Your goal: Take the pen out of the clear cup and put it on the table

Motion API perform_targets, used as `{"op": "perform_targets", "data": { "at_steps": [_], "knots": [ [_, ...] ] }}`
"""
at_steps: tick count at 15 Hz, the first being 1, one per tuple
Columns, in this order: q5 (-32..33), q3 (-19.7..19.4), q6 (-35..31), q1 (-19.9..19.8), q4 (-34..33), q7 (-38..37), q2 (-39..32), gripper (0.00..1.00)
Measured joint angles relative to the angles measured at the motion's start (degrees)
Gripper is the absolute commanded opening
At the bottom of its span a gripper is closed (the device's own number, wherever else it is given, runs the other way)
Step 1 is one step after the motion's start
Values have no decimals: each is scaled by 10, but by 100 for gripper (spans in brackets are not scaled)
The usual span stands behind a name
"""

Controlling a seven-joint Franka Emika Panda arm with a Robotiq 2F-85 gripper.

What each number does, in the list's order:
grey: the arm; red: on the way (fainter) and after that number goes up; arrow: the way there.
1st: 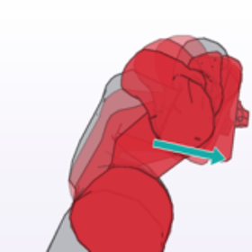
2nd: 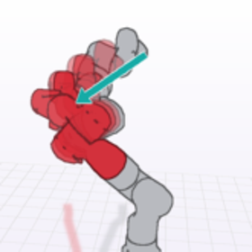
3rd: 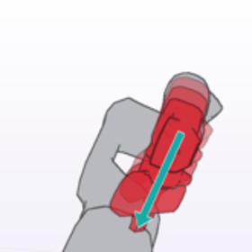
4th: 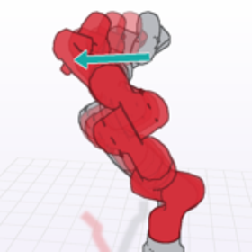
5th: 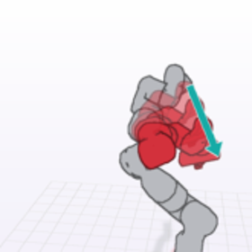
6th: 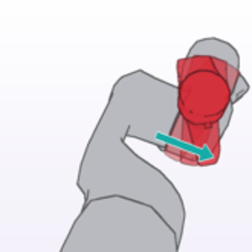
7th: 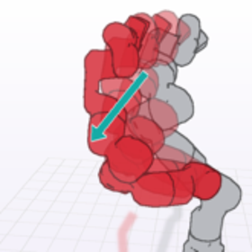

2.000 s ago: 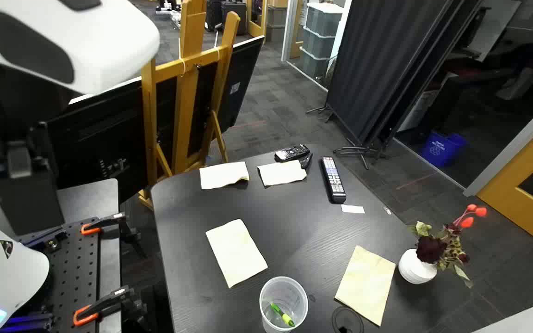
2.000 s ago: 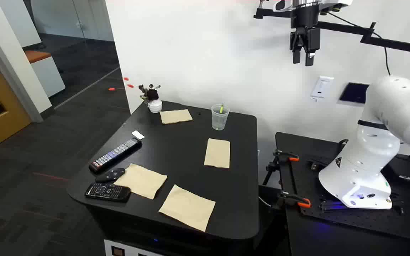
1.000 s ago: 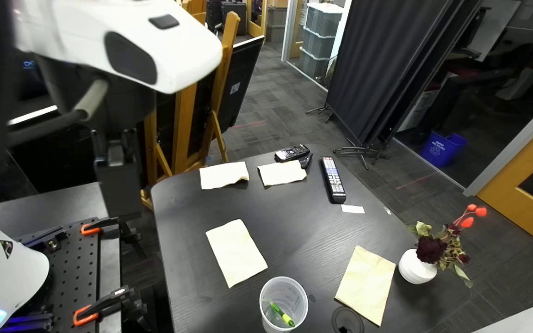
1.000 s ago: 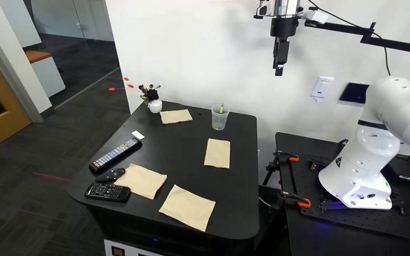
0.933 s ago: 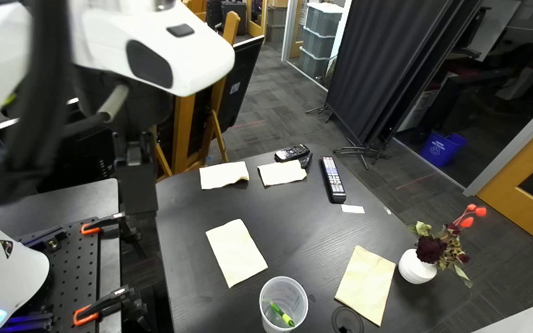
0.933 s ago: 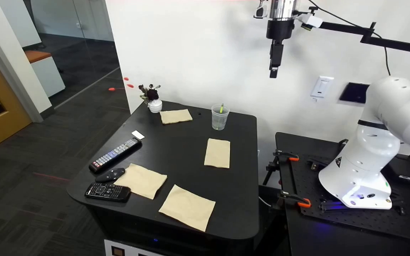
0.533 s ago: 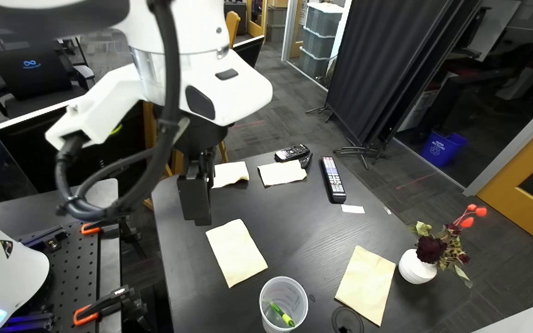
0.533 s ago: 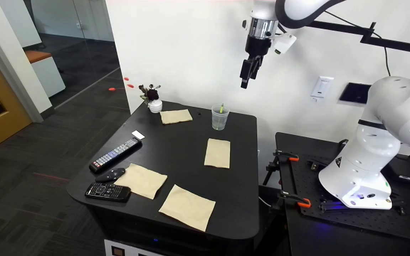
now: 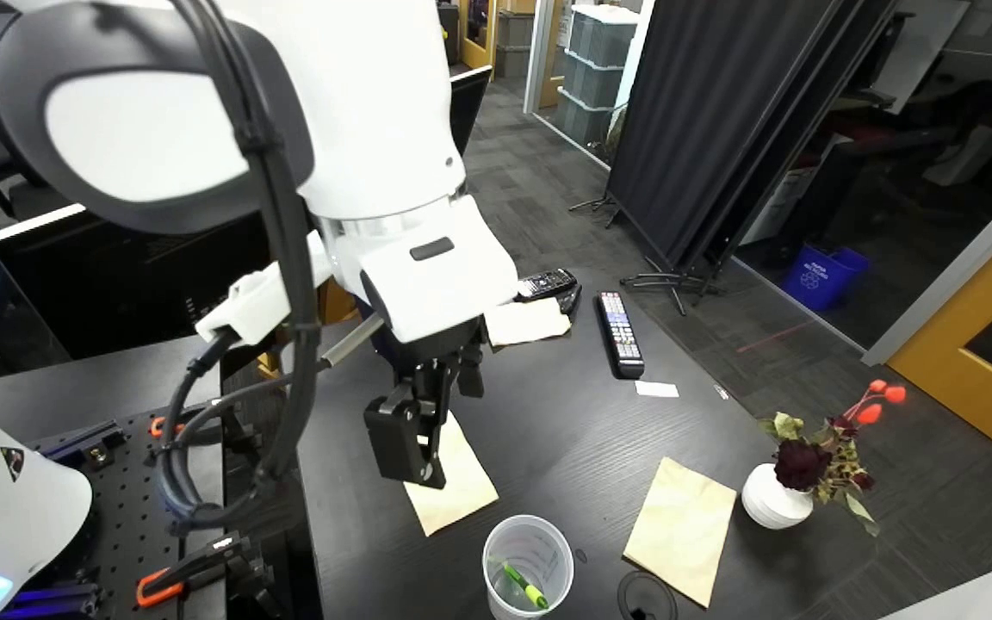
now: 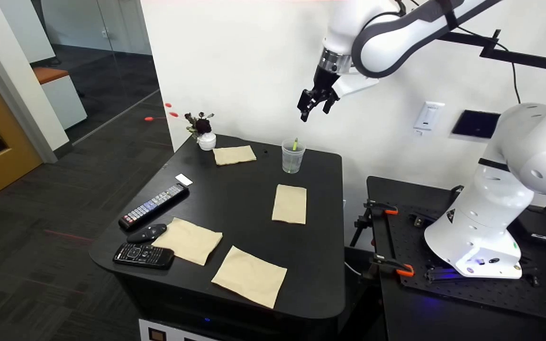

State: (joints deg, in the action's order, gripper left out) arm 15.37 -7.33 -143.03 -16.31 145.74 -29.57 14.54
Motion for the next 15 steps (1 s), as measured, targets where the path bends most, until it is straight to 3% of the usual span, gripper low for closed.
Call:
{"op": "perform_targets", "data": {
  "at_steps": [4,10,15],
  "knots": [
    [84,22,-40,-35,3,-166,-40,100],
    [88,21,-41,-35,1,-189,-47,100],
    [150,25,-41,-36,-4,-381,-60,100]
  ]
}}
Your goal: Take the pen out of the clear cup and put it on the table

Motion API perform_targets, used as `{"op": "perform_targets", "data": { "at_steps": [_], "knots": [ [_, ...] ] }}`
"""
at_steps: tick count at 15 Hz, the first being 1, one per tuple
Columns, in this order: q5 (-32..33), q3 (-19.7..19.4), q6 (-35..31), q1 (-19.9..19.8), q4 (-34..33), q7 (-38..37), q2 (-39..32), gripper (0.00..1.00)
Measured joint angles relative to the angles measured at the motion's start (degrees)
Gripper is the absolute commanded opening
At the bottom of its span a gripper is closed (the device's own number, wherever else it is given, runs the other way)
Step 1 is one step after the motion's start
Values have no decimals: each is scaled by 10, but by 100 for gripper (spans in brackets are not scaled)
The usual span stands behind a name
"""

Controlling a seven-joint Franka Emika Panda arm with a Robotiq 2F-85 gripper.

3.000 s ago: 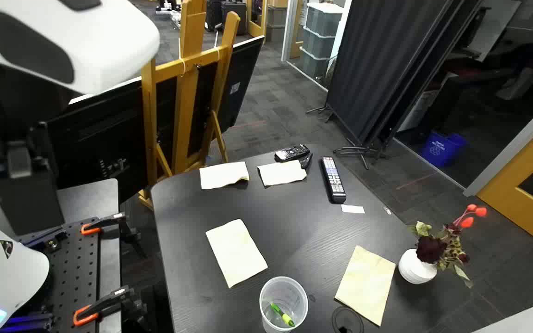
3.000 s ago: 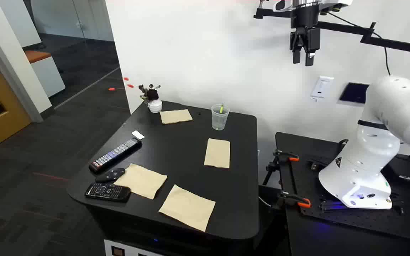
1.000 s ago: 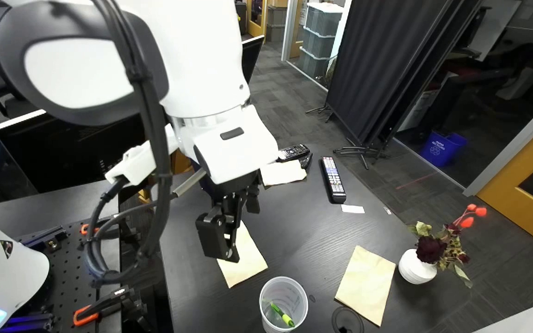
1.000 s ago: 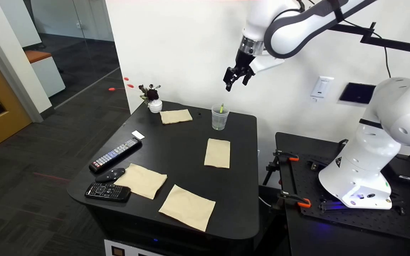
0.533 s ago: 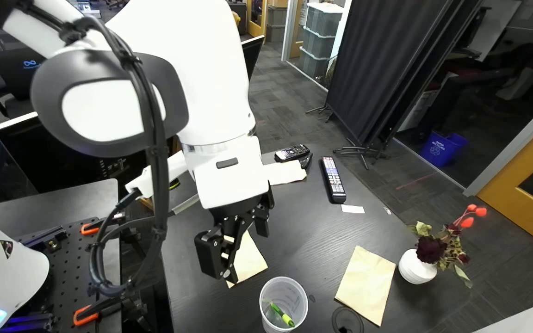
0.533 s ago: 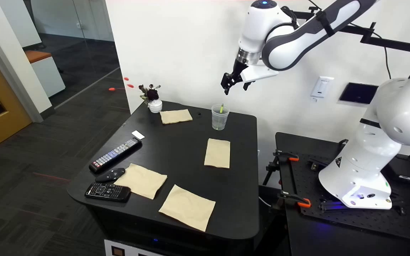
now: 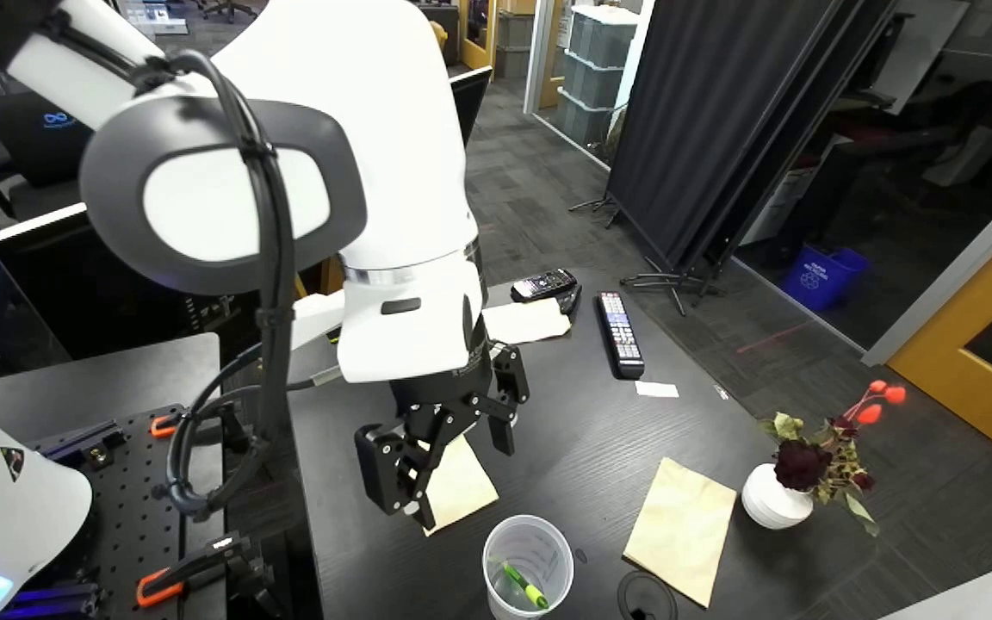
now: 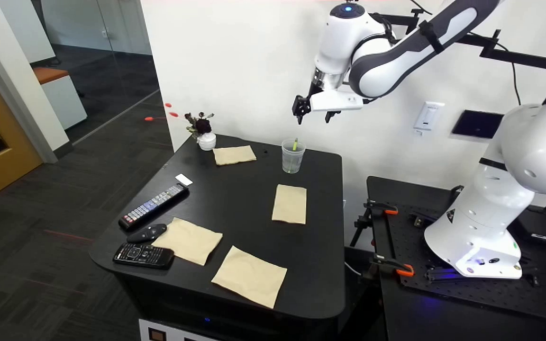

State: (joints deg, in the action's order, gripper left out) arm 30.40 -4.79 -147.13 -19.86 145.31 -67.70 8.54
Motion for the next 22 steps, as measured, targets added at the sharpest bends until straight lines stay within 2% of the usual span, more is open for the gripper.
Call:
{"op": "perform_targets", "data": {
  "at_steps": [4,7,14,19,22],
  "knots": [
    [34,0,1,3,-15,-148,-29,100],
    [33,-8,1,10,-34,-198,-59,100],
    [7,-46,1,33,-84,-204,-132,100],
    [5,-47,1,36,-90,-204,-137,100],
    [5,-64,1,49,-90,-206,-141,100]
  ]
}}
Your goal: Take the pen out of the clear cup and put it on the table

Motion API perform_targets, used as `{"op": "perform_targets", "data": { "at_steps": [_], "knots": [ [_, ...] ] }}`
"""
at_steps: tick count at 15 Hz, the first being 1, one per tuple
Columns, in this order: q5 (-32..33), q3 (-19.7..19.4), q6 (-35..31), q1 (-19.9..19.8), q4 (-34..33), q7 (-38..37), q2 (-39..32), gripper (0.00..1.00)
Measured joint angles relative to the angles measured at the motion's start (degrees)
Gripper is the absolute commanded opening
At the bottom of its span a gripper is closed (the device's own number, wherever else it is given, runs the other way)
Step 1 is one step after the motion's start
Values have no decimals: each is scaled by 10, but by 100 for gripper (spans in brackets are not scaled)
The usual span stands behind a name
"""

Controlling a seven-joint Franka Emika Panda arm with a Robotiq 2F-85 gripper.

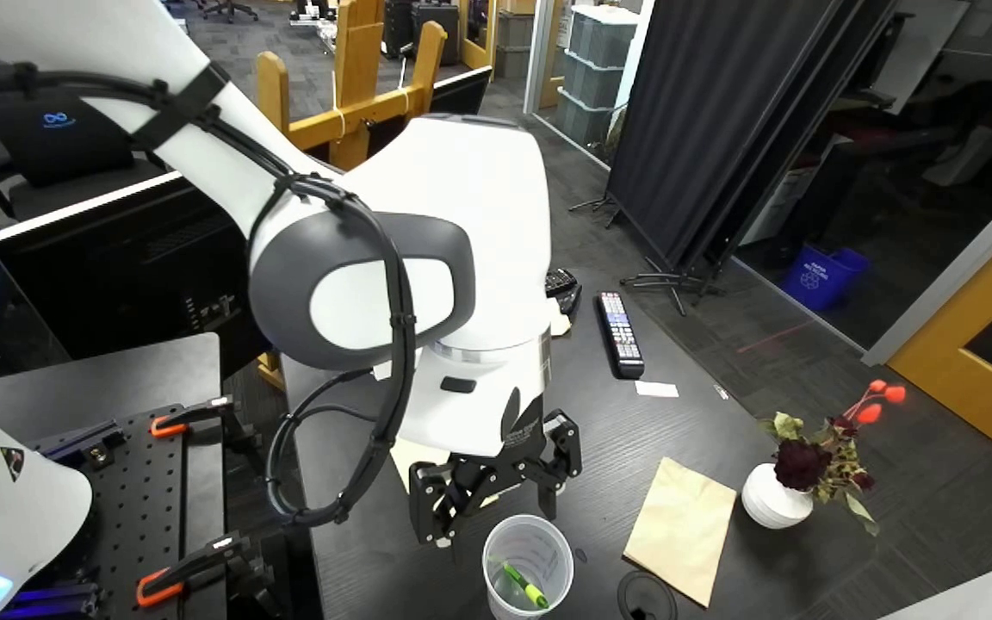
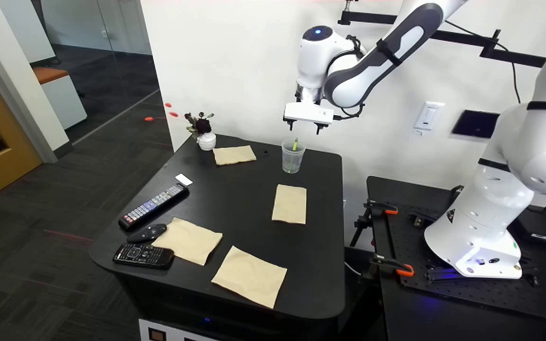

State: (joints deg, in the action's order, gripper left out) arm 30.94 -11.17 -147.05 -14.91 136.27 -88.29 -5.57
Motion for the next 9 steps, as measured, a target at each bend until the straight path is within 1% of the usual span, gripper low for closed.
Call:
{"op": "perform_targets", "data": {
  "at_steps": [3,4,5,6,8,9],
  "knots": [
    [0,-14,0,12,-6,-19,-14,99],
    [0,-17,0,16,-9,-24,-21,92],
    [-1,-21,-1,19,-14,-26,-29,90],
    [-3,-22,-4,22,-19,-29,-38,81],
    [-13,-25,-12,26,-29,-29,-56,74],
    [-19,-27,-16,28,-35,-29,-65,67]
  ]
}}
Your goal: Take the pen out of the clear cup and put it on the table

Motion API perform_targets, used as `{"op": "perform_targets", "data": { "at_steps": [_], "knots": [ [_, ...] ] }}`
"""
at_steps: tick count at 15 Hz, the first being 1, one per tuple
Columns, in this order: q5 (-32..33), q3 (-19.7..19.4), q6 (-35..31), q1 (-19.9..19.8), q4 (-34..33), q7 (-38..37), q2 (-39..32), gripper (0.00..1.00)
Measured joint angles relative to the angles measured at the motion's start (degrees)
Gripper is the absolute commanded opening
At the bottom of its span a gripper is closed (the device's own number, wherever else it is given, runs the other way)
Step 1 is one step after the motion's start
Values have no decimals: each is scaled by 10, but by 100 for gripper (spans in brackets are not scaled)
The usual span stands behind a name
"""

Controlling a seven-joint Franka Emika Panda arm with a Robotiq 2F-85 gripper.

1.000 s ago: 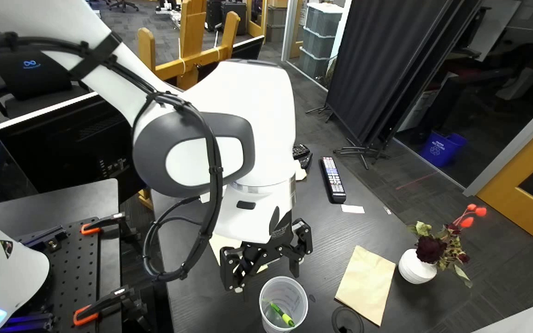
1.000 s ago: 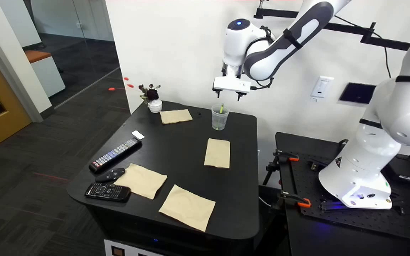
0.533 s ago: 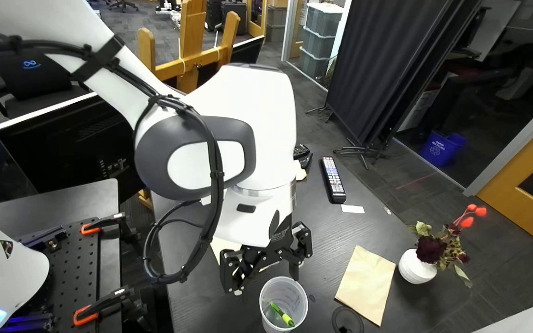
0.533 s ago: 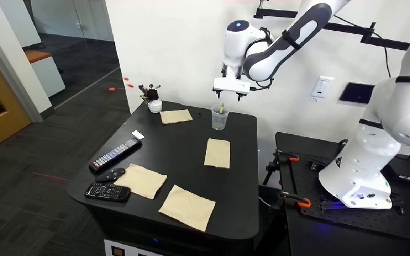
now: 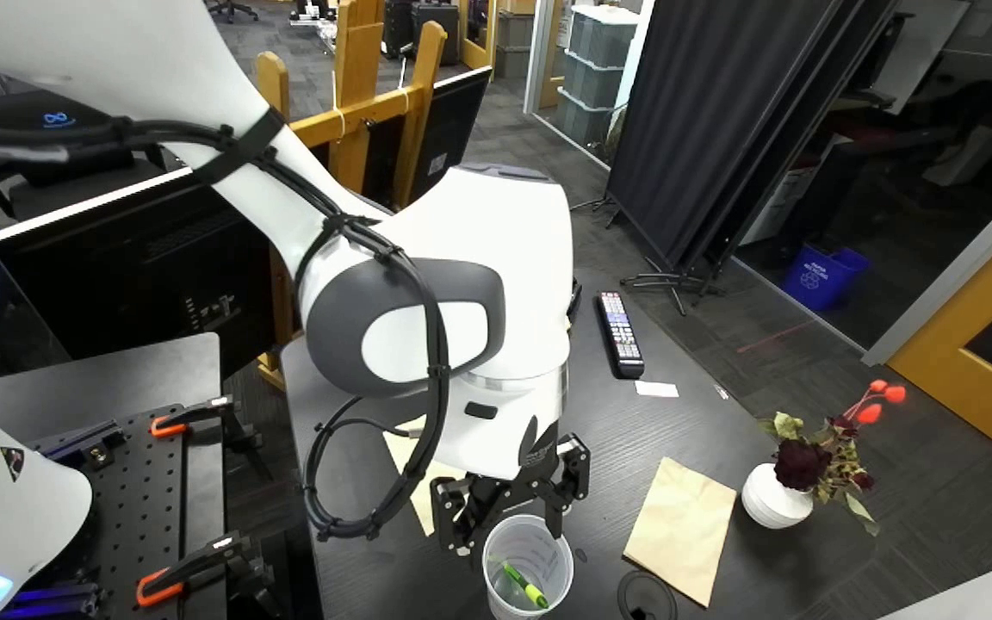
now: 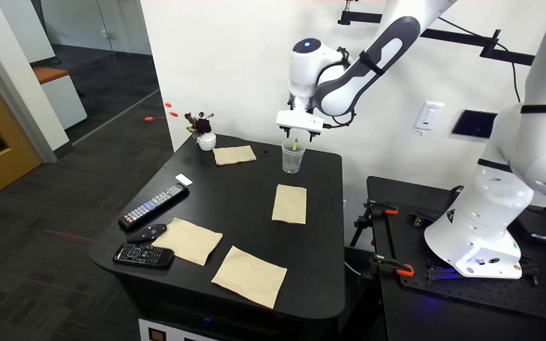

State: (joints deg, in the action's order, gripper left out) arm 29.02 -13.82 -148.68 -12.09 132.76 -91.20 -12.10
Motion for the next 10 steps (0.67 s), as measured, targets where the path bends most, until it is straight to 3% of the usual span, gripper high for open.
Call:
{"op": "perform_targets", "data": {
  "at_steps": [2,4,6,10],
  "knots": [
    [-13,-5,-13,6,-11,0,-18,51],
    [-21,-12,-23,13,-20,0,-33,43],
    [-27,-20,-28,21,-29,0,-44,42],
    [-37,-33,-36,33,-40,0,-57,31]
  ]
}}
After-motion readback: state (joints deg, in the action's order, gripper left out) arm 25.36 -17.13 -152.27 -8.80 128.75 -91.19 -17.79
